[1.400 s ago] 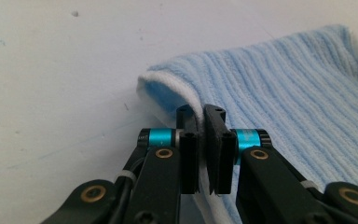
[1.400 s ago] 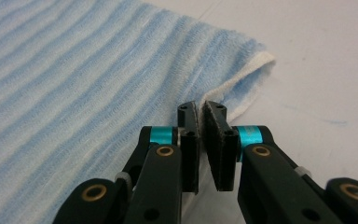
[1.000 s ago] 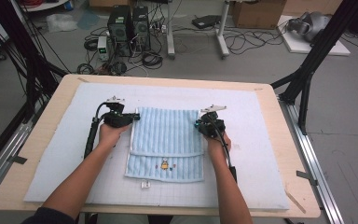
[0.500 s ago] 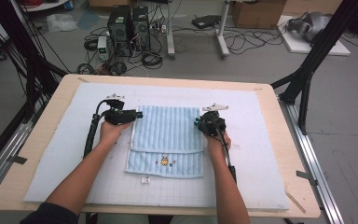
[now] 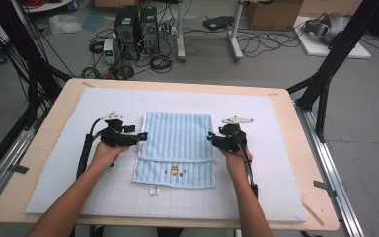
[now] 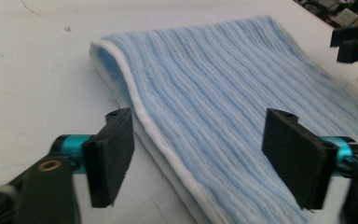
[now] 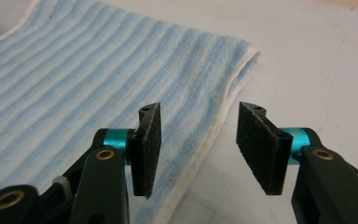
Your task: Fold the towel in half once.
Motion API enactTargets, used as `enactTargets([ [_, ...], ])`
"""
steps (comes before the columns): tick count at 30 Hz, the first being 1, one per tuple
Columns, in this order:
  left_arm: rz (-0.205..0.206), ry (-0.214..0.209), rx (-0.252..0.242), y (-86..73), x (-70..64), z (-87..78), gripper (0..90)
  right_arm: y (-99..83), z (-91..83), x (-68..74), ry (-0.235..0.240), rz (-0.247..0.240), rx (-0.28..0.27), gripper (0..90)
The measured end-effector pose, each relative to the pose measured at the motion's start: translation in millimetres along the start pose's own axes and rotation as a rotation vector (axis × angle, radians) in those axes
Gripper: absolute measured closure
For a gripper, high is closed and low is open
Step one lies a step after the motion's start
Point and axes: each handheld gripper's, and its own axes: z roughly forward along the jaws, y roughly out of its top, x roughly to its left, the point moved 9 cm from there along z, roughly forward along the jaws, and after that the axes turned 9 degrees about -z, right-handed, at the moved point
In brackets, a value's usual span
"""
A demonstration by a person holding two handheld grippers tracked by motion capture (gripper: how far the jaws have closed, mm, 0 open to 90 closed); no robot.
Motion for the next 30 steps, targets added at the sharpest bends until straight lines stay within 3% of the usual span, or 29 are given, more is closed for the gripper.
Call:
enactTargets([
  [2,0.012,-0.026,-0.019,-0.9,-3.1,-5.0,20.0,-1.2,-6.5,3.6,0.007,-0.001,-0.009,48.6],
  [7,0.017,-0.012,-0.036,-6.6,-6.6,-15.0,20.2,-9.2,-21.0,16.7,0.051,0.0,-0.024,42.3],
  [9,0.024,0.0,-0.053,-11.2,-7.1,-19.7,22.9,-17.7,-25.6,23.0,0.055,-0.015,-0.007,41.2],
  [11,0.034,-0.014,-0.036,-17.1,-8.9,-22.8,31.1,-25.3,-30.4,27.9,0.059,-0.026,-0.005,40.9],
  [14,0.043,-0.019,-0.034,-23.4,-10.6,-27.5,36.5,-33.1,-38.7,31.4,0.062,-0.027,-0.007,40.7],
  [19,0.092,-0.008,0.001,-37.4,-17.4,-28.7,38.4,-42.8,-49.0,33.4,0.053,-0.025,-0.021,40.1],
  [23,0.101,-0.003,0.035,-48.2,-22.8,-28.4,37.8,-46.9,-51.3,35.5,0.042,-0.03,-0.016,38.9],
  [30,0.136,0.009,0.055,-52.5,-29.0,-26.8,40.3,-46.9,-52.8,36.1,0.035,-0.054,-0.011,36.1],
])
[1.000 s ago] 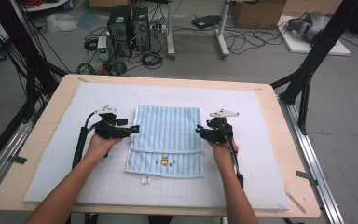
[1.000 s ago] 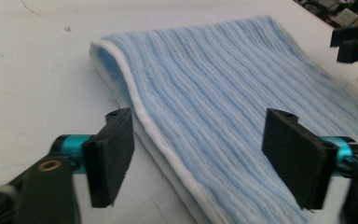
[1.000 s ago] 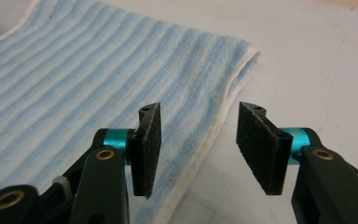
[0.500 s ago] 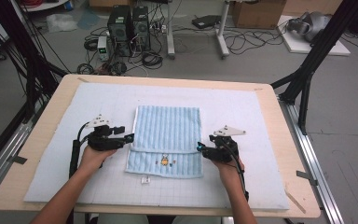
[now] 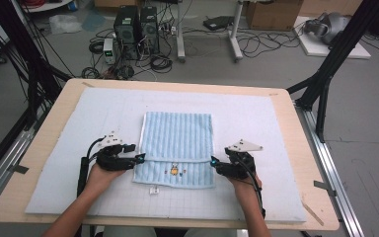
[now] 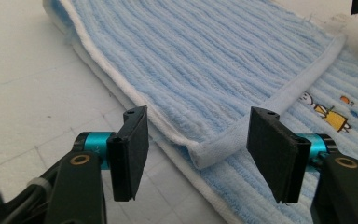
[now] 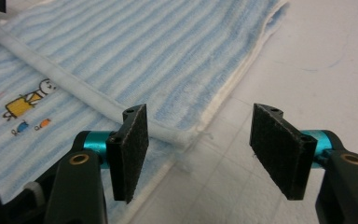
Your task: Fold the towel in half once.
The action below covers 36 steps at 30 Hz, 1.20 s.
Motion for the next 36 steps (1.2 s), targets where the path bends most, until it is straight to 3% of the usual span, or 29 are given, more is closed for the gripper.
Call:
enactTargets([
  [8,0.061,0.031,0.052,-4.2,-3.2,5.2,46.7,-3.1,-3.4,-8.0,-0.014,0.025,-0.006,35.5],
  [11,0.064,0.037,0.06,-4.9,-3.7,6.6,50.4,-3.3,-3.1,-7.6,-0.013,0.023,-0.004,35.6],
  [18,0.14,0.092,0.09,-7.9,-6.7,9.9,68.2,-2.8,-3.0,-6.2,-0.011,0.024,-0.006,35.8],
  [21,0.135,0.086,0.068,-6.0,-6.7,8.1,78.0,-3.3,-3.6,-6.9,-0.012,0.027,-0.004,35.9],
  [27,0.111,0.046,0.012,2.6,-9.1,1.1,78.9,-3.5,-3.9,-7.4,-0.021,0.01,0.001,40.7],
  [32,0.108,0.025,-0.019,6.8,-12.2,-2.7,78.9,-0.3,-0.5,2.9,0.038,-0.018,-0.001,50.5],
  [36,0.101,0.01,-0.031,7.8,-14.0,-5.6,79.0,-2.1,9.8,12.0,0.06,-0.044,0.039,54.3],
])
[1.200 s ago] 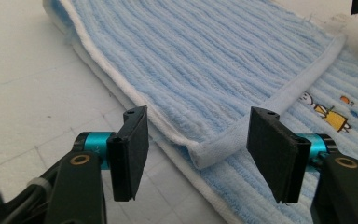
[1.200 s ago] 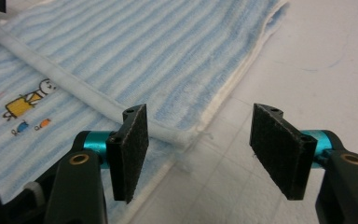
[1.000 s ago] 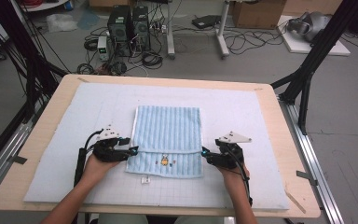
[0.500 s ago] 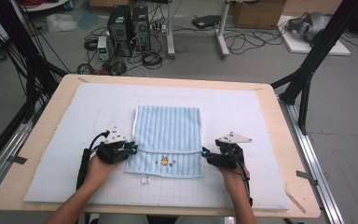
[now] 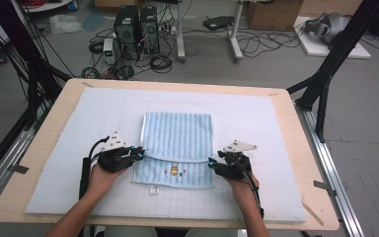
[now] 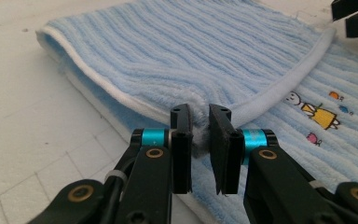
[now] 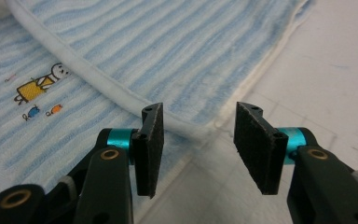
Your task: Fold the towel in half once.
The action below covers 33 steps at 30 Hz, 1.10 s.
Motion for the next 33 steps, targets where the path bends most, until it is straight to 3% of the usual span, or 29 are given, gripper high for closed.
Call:
enactTargets([
  [5,-0.018,-0.011,-0.015,1.3,1.0,-3.6,79.5,-2.4,7.9,2.3,-0.005,-0.009,0.048,67.1],
  [8,-0.023,-0.015,-0.015,0.7,1.8,-4.3,79.7,-4.1,8.9,1.3,0.0,-0.014,0.058,78.9],
  [11,-0.029,-0.02,-0.02,1.3,1.8,-4.9,79.8,-4.3,8.3,2.3,-0.001,-0.035,0.064,84.4],
  [16,-0.042,-0.028,-0.028,2.3,1.1,-6.2,79.9,1.0,3.0,4.2,-0.018,-0.066,0.043,85.2],
  [24,-0.042,-0.045,-0.041,1.7,-4.9,-13.6,79.9,4.2,-10.2,4.0,-0.029,-0.059,0.009,85.1],
  [33,-0.057,-0.046,-0.044,-7.3,-11.9,-26.4,79.9,1.6,-21.5,18.6,-0.017,-0.077,0.0,85.0],
])
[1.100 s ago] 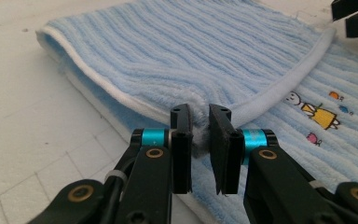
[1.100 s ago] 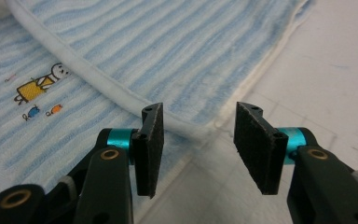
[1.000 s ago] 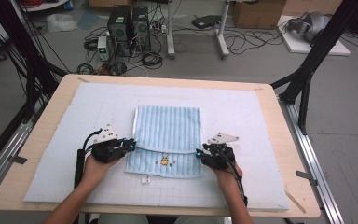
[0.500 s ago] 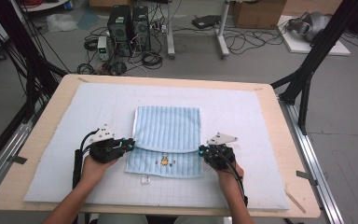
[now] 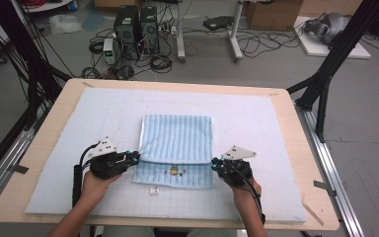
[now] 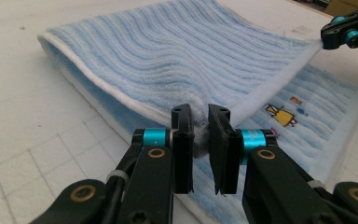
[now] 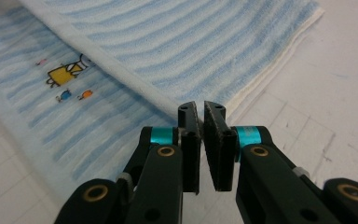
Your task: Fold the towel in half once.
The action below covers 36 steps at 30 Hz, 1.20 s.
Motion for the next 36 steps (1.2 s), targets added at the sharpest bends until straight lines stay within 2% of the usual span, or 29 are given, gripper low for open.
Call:
enactTargets([
  [6,-0.006,0.003,0.015,-16.0,-12.5,-12.9,79.9,-6.4,-12.6,15.5,0.004,-0.012,0.007,84.9],
  [13,-0.02,0.02,0.014,-27.6,-20.8,-26.2,79.7,-12.9,-26.2,33.3,0.012,-0.032,0.004,84.9],
  [20,-0.02,0.024,0.039,-43.2,-31.1,-36.3,79.8,-18.9,-36.4,49.0,0.021,-0.033,0.006,85.0],
  [28,-0.018,0.031,0.067,-49.9,-30.8,-32.9,79.0,-28.4,-37.5,50.3,0.015,-0.026,0.041,87.5],
  [29,-0.029,0.025,0.065,-49.8,-30.3,-32.1,77.9,-29.4,-36.9,49.3,0.015,-0.021,0.043,86.4],
  [32,-0.056,0.027,0.046,-45.2,-26.9,-32.1,63.1,-29.6,-36.0,47.6,0.019,-0.001,0.033,82.6],
  [36,-0.077,0.036,0.01,-35.1,-20.2,-35.0,57.5,-23.0,-33.0,47.5,0.027,0.014,-0.004,78.3],
])
